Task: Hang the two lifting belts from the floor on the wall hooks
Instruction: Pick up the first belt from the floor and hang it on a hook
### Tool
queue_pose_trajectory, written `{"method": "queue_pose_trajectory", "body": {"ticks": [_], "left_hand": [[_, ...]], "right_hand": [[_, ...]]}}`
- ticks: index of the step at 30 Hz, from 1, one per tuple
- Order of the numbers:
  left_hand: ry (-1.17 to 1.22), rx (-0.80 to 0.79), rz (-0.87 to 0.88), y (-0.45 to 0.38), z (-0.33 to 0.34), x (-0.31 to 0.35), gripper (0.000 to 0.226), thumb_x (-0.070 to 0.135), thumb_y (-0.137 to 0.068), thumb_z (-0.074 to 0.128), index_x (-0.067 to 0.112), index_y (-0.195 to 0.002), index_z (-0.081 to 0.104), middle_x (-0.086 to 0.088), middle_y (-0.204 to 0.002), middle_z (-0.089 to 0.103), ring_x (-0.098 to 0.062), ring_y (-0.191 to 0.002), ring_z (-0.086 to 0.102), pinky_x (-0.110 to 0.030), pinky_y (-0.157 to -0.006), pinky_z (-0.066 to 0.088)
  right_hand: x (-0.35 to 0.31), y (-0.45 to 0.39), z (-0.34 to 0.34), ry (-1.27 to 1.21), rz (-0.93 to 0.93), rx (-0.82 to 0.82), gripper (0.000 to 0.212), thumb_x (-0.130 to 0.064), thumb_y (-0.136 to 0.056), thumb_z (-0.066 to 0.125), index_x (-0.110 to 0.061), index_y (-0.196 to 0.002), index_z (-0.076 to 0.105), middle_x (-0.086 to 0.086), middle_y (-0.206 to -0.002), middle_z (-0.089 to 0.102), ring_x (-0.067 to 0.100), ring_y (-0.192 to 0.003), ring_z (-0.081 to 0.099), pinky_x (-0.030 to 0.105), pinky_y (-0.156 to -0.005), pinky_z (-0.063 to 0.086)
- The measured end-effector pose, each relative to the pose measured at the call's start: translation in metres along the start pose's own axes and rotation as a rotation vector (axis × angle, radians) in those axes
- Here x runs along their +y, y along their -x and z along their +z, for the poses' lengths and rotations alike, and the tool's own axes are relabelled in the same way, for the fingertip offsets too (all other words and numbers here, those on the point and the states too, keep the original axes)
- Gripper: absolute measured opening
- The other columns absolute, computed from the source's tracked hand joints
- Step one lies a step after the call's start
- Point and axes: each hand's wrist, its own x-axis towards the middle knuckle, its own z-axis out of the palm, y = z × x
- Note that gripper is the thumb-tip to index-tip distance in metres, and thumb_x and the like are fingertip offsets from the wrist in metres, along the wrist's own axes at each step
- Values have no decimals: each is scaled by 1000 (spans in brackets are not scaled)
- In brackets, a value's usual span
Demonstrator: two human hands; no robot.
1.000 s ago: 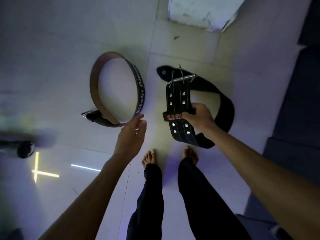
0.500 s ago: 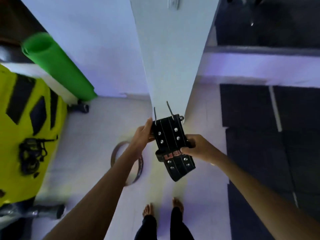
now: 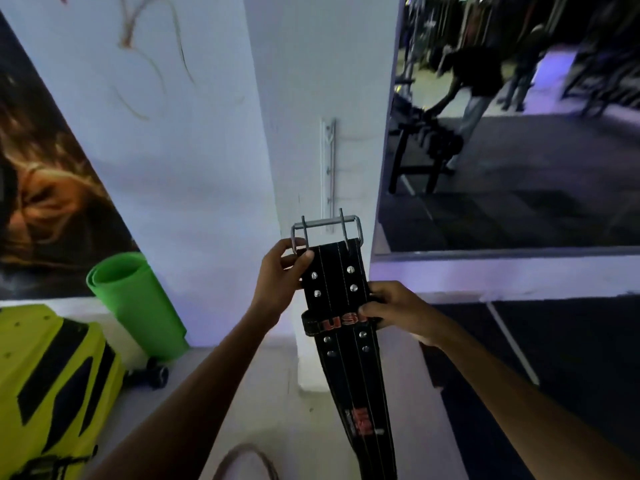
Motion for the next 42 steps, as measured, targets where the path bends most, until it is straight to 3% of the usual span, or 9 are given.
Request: {"method": "queue_pose_trajectory", "body": {"ticks": [5, 10, 12, 16, 22, 25, 32, 36, 42], "left_hand": [[96, 34, 182, -10, 2, 73, 15, 12, -97, 64, 5, -110, 65, -5, -84, 74, -5, -65, 69, -23, -60, 57], [235, 83, 281, -17, 19, 138, 8, 14, -96, 65, 9, -100, 71, -10, -80, 74, -17, -67, 68, -28, -60, 57], [223, 73, 323, -21, 27, 161, 5, 16, -95, 67, 16, -96, 71, -9, -81, 76, -20, -70, 70, -34, -66, 59], [205, 113, 401, -32, 35, 214, 6, 20, -94, 69, 24, -91, 72, -7, -82, 77, -23, -75, 73, -47, -77, 62], [209, 212, 561, -50, 29, 297, 5, 19, -94, 68, 17, -96, 71, -6, -80, 75, -20, -70, 71, -46, -76, 61], [217, 264, 598, -58, 26, 327, 6, 19, -94, 68, 14, -97, 71, -6, -79, 76, -18, -70, 72, -45, -78, 62], [213, 353, 642, -74, 17, 365, 6, 23, -93, 69, 17, -94, 71, -4, -77, 75, -20, -66, 67, -36, -66, 59], [285, 391, 595, -78, 14, 370, 8, 22, -92, 69, 14, -95, 71, -7, -77, 74, -22, -64, 63, -38, -66, 57], [301, 406, 526, -81, 13, 356, 6, 22, -91, 70, 17, -89, 69, -9, -80, 75, -24, -69, 68, -50, -76, 63]], "right_hand": [[-65, 10, -17, -77, -109, 91, 32, -6, -87, 63, -17, -117, 67, 11, -101, 72, 21, -92, 71, 35, -76, 60], [-131, 4, -34, -183, -301, 325, 51, -58, -81, 68, -28, -122, 66, 2, -125, 69, 24, -118, 64, 52, -104, 47], [-165, 0, -44, -238, -394, 448, 58, -69, -71, 72, -29, -114, 70, 3, -121, 71, 26, -116, 65, 56, -104, 47], [-234, 2, -65, -281, -562, 557, 17, -30, -88, 72, -15, -95, 75, 6, -95, 75, 25, -94, 71, 44, -84, 57], [-279, -6, -71, -286, -716, 484, 18, -22, -90, 70, -17, -108, 71, 5, -102, 77, 22, -99, 73, 33, -85, 60], [-281, -17, -67, -277, -767, 430, 15, -16, -89, 70, -22, -102, 70, -8, -93, 78, 7, -93, 73, 23, -83, 58], [-289, -33, -62, -316, -830, 404, 35, -28, -74, 77, -18, -106, 70, -4, -95, 78, 10, -93, 72, 20, -80, 56], [-230, -51, -39, -248, -647, 350, 30, -22, -75, 82, -15, -102, 71, -1, -94, 79, 15, -93, 74, 17, -72, 55], [-100, -46, -1, -79, -314, 241, 49, -40, -64, 87, -16, -102, 70, -3, -93, 79, 12, -92, 74, 22, -79, 57]]}}
